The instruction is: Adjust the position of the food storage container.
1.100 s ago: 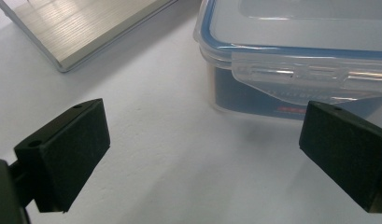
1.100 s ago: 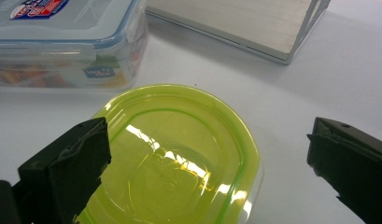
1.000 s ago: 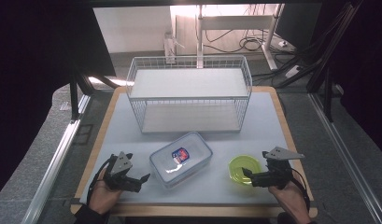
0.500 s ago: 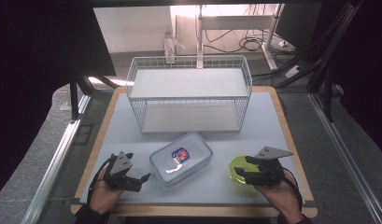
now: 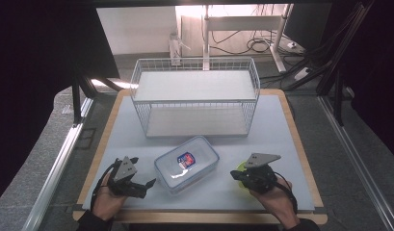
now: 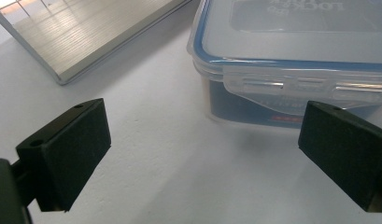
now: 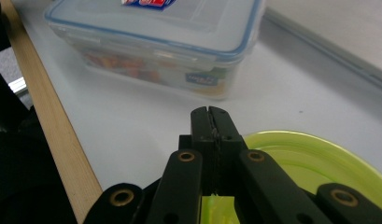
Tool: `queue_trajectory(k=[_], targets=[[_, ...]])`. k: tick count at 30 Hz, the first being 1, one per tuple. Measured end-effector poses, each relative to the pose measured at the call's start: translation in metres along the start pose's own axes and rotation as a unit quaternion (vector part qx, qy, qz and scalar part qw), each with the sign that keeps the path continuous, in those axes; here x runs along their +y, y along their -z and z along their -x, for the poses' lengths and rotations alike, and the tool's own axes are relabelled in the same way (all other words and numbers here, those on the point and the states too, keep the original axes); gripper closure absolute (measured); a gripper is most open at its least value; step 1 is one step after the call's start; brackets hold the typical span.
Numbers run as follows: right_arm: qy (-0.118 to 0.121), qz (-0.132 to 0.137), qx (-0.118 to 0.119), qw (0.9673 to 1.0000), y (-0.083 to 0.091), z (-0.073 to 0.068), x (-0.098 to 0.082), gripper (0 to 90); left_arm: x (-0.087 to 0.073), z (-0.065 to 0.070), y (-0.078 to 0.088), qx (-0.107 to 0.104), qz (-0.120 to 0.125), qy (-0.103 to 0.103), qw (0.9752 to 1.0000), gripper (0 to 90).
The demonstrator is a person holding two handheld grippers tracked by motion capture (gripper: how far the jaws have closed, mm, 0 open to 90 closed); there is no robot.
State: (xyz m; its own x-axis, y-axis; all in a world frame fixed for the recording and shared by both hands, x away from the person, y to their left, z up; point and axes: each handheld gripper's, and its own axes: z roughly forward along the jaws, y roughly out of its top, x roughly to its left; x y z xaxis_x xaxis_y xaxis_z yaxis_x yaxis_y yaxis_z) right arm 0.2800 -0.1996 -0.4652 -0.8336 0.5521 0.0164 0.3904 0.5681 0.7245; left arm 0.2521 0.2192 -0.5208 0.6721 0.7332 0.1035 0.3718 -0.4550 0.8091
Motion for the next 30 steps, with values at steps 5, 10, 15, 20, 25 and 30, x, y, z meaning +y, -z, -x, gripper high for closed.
queue_trajectory(k=[5,10,15,20,25,30], targets=[[0.012,-0.029,-0.009,0.9995,-0.011,-0.002,-0.001,90.0,0.0,0.001,-0.001,-0.001,-0.002,-0.003,1.0,2.4],[-0.006,-0.03,-0.023,0.9993,-0.007,0.007,-0.004,90.0,0.0,0.001,-0.001,0.001,-0.004,-0.004,1.0,2.5],[-0.022,-0.035,-0.036,0.9985,-0.001,0.016,-0.011,90.0,0.0,0.001,-0.002,0.002,-0.011,-0.005,0.9999,2.6],[-0.033,-0.033,-0.048,0.9978,0.007,0.025,-0.017,90.0,0.0,0.001,-0.002,-0.002,-0.01,0.005,0.9999,2.9],[-0.049,-0.03,-0.069,0.9959,0.018,0.036,-0.026,90.0,0.001,0.001,-0.002,-0.006,-0.011,0.012,0.9998,3.4],[-0.068,-0.025,-0.088,0.9935,0.029,0.048,-0.035,90.0,0.001,0.003,-0.002,-0.007,-0.013,0.012,0.9998,3.6]])
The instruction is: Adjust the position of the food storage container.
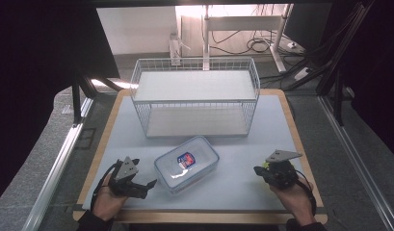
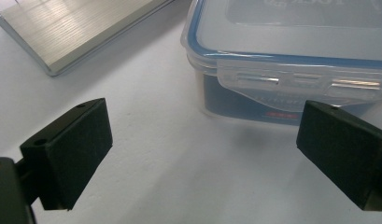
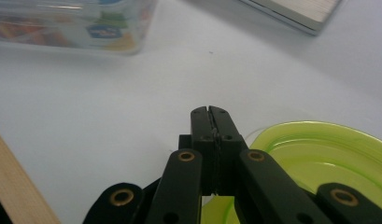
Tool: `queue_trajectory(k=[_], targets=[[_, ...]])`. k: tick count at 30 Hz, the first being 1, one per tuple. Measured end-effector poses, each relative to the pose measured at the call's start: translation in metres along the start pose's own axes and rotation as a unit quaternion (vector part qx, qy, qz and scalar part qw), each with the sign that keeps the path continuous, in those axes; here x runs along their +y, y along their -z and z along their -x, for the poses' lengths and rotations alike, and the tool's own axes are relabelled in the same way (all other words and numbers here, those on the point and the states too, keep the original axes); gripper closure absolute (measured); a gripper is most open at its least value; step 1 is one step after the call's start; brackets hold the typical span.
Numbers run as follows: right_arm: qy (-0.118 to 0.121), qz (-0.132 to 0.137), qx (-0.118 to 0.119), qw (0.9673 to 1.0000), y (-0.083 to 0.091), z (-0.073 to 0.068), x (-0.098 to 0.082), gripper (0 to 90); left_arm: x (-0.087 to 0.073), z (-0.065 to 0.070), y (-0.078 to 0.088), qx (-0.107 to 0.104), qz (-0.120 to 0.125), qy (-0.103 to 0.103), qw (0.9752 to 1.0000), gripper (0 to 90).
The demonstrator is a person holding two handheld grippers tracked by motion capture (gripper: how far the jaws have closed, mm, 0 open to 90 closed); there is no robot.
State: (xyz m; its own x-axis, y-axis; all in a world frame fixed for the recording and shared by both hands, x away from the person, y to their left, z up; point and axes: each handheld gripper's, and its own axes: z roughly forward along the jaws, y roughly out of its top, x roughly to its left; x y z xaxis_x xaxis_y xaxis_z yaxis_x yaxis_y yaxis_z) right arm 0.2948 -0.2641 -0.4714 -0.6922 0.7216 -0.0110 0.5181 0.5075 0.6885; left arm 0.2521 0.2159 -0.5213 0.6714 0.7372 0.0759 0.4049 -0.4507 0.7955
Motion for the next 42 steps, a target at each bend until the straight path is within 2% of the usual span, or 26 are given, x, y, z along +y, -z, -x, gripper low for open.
queue_trajectory(k=[5,8,11,12,13,14,15,16,17,18,19,20,21,23,26,27,29,30,32,33,35,36,37,42], targets=[[-0.023,0.001,-0.012,0.9997,0.007,0.011,-0.007,90.0,0.001,0.0,0.0,-0.002,-0.003,0.004,1.0,4.5],[-0.021,0.003,-0.016,0.9997,0.007,0.009,-0.006,88.9,0.002,0.002,0.002,-0.009,-0.009,0.0,0.9999,5.9],[-0.021,0.013,-0.011,0.9996,0.008,0.005,-0.003,88.0,0.003,0.003,0.003,-0.021,-0.01,0.005,0.9997,10.3],[-0.022,0.018,-0.007,0.9996,0.008,0.003,0.0,87.3,0.003,0.005,0.004,-0.029,-0.01,0.003,0.9995,17.2],[-0.022,0.018,-0.007,0.9996,0.008,0.003,0.0,87.3,0.003,0.005,0.004,-0.029,-0.01,0.003,0.9995,21.2],[-0.023,0.02,-0.005,0.9995,0.008,0.002,0.001,87.1,0.004,0.006,0.005,-0.032,-0.011,0.003,0.9994,21.2],[-0.023,0.023,-0.004,0.9995,0.007,0.001,0.003,86.4,0.004,0.007,0.006,-0.037,-0.012,0.003,0.9992,26.9],[-0.028,0.027,-0.001,0.9992,0.006,-0.001,0.005,86.2,0.004,0.007,0.006,-0.043,-0.013,0.003,0.999,34.3],[-0.031,0.032,0.009,0.999,0.005,-0.003,0.009,86.2,0.005,0.009,0.007,-0.056,-0.016,0.007,0.9983,45.8],[-0.031,0.032,0.009,0.999,0.005,-0.003,0.009,86.2,0.005,0.009,0.007,-0.056,-0.016,0.007,0.9983,52.1],[-0.031,0.035,0.012,0.9988,0.003,-0.004,0.011,86.2,0.005,0.009,0.006,-0.062,-0.018,0.009,0.9979,52.1],[-0.03,0.037,0.015,0.9987,0.001,-0.005,0.014,86.4,0.006,0.01,0.005,-0.07,-0.023,0.011,0.9972,57.1],[-0.024,0.041,0.024,0.9986,-0.005,-0.01,0.02,86.7,0.006,0.011,0.003,-0.078,-0.028,0.011,0.9965,68.5],[-0.015,0.042,0.027,0.9986,-0.012,-0.015,0.028,87.6,0.007,0.013,0.0,-0.084,-0.036,0.013,0.9958,77.1],[-0.005,0.04,0.029,0.9988,-0.021,-0.019,0.036,89.2,0.009,0.017,-0.002,-0.091,-0.044,0.016,0.9948,85.0],[0.0,0.04,0.029,0.9988,-0.026,-0.021,0.04,89.6,0.009,0.018,-0.003,-0.087,-0.049,0.011,0.9949,85.0],[0.005,0.041,0.033,0.9986,-0.036,-0.024,0.048,90.0,0.009,0.018,-0.004,-0.087,-0.05,0.016,0.9948,87.0],[0.01,0.036,0.039,0.9985,-0.047,-0.027,0.055,90.0,0.009,0.017,-0.005,-0.089,-0.049,0.021,0.9946,87.0],[0.014,0.036,0.036,0.9986,-0.059,-0.029,0.061,90.0,0.01,0.016,-0.006,-0.087,-0.049,0.027,0.9946,87.0],[0.014,0.036,0.036,0.9986,-0.059,-0.029,0.061,90.0,0.011,0.015,-0.007,-0.088,-0.05,0.029,0.9945,87.0],[0.012,0.034,0.029,0.9989,-0.074,-0.029,0.067,90.0,0.013,0.014,-0.01,-0.089,-0.051,0.034,0.9941,87.0],[0.012,0.034,0.029,0.9989,-0.074,-0.029,0.067,90.0,0.013,0.014,-0.01,-0.089,-0.051,0.034,0.9941,87.1],[0.01,0.028,0.02,0.9994,-0.081,-0.027,0.069,90.0,0.015,0.013,-0.012,-0.089,-0.052,0.037,0.994,87.3],[0.004,0.018,0.033,0.9993,-0.089,-0.023,0.07,90.0,0.02,0.011,-0.019,-0.085,-0.053,0.041,0.9941,88.8]])
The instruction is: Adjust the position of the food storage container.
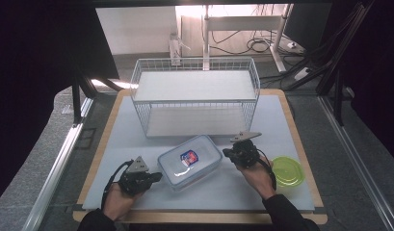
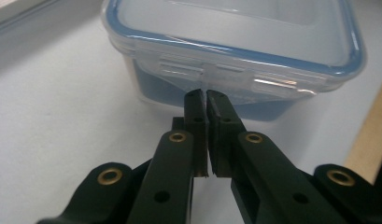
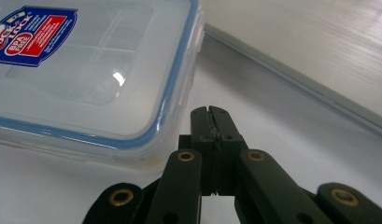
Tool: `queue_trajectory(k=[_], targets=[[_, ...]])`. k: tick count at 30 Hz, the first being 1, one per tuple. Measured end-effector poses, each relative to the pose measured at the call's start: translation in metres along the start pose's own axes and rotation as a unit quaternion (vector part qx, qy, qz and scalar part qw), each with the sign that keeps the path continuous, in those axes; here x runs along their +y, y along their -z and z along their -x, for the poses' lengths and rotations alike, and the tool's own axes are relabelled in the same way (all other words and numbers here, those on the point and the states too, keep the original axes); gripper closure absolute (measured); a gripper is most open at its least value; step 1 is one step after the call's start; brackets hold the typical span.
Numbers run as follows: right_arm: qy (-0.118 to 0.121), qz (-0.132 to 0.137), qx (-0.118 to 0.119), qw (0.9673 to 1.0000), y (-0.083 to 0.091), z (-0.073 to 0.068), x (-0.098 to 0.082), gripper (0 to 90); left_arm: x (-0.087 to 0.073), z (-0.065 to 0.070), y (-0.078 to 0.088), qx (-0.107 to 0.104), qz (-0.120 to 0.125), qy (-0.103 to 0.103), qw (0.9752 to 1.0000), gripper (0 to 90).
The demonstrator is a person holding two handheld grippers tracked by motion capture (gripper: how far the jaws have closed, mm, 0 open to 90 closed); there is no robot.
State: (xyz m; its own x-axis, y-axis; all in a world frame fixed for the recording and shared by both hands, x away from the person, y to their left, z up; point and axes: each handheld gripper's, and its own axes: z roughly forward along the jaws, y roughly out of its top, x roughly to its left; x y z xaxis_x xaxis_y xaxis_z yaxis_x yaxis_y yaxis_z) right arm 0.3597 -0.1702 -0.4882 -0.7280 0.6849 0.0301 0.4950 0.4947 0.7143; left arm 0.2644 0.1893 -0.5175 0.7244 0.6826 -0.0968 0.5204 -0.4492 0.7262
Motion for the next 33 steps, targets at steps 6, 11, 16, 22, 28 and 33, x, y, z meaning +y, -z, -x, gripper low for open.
queue_trajectory(k=[6,11,16,22,28,33], targets=[[-0.011,-0.014,-0.002,0.9998,0.001,0.0,-0.003,90.0,0.008,-0.011,-0.006,0.013,0.002,0.015,0.9998,89.8],[-0.012,-0.029,0.002,0.9995,0.007,-0.005,-0.009,90.0,0.014,-0.02,-0.012,0.02,0.002,0.018,0.9996,89.9],[0.008,-0.062,0.012,0.9979,0.007,-0.018,-0.02,90.0,0.025,-0.026,-0.021,0.028,-0.003,0.008,0.9996,90.0],[0.016,-0.066,-0.005,0.9977,0.013,-0.026,-0.026,90.0,0.031,-0.03,-0.028,0.025,-0.002,0.007,0.9997,90.0],[0.017,-0.068,0.0,0.9976,0.02,-0.025,-0.031,90.0,0.036,-0.032,-0.034,0.023,0.002,0.007,0.9997,89.0],[0.006,-0.044,-0.006,0.999,0.034,-0.02,-0.032,79.5,0.03,-0.033,-0.021,0.041,0.008,0.001,0.9991,69.8]])
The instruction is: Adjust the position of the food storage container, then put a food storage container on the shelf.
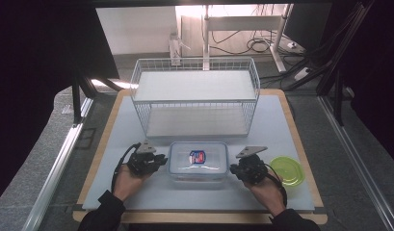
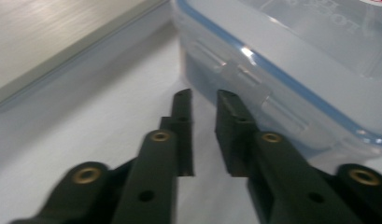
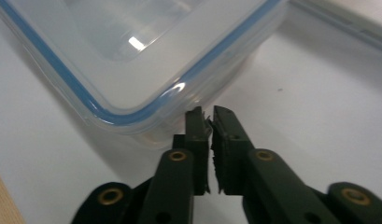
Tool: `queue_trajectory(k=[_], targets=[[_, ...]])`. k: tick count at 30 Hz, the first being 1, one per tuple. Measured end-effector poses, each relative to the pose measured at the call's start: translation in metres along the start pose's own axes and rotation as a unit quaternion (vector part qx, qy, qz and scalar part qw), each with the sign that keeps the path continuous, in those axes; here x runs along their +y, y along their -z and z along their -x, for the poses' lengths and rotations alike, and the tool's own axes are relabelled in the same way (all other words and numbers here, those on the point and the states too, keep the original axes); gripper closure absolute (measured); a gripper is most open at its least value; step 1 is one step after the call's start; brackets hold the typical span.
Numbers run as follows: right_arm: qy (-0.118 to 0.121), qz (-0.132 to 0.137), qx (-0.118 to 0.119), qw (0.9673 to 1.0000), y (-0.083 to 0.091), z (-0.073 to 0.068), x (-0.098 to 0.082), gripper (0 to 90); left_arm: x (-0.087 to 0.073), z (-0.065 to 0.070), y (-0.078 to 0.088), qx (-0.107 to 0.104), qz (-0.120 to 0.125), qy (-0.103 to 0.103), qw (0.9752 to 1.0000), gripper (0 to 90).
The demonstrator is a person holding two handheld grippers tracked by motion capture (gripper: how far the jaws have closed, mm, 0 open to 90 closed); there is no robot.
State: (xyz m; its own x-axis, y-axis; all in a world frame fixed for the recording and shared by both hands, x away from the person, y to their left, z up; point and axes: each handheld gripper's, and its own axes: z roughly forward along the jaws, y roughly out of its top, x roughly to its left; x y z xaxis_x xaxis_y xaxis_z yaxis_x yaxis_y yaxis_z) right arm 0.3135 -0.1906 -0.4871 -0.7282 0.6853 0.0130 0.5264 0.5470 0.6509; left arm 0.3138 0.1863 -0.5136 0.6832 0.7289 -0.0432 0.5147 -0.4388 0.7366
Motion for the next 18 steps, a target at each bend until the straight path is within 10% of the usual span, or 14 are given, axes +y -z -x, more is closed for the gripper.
queue_trajectory(k=[10,18], targets=[[-0.041,0.068,0.02,0.9966,0.017,0.018,0.001,29.4,-0.008,-0.009,0.016,0.017,0.047,0.017,0.9986,19.4],[-0.038,0.083,0.063,0.9938,0.012,0.019,0.006,10.4,-0.006,-0.01,0.018,-0.035,0.071,0.019,0.9967,2.8]])
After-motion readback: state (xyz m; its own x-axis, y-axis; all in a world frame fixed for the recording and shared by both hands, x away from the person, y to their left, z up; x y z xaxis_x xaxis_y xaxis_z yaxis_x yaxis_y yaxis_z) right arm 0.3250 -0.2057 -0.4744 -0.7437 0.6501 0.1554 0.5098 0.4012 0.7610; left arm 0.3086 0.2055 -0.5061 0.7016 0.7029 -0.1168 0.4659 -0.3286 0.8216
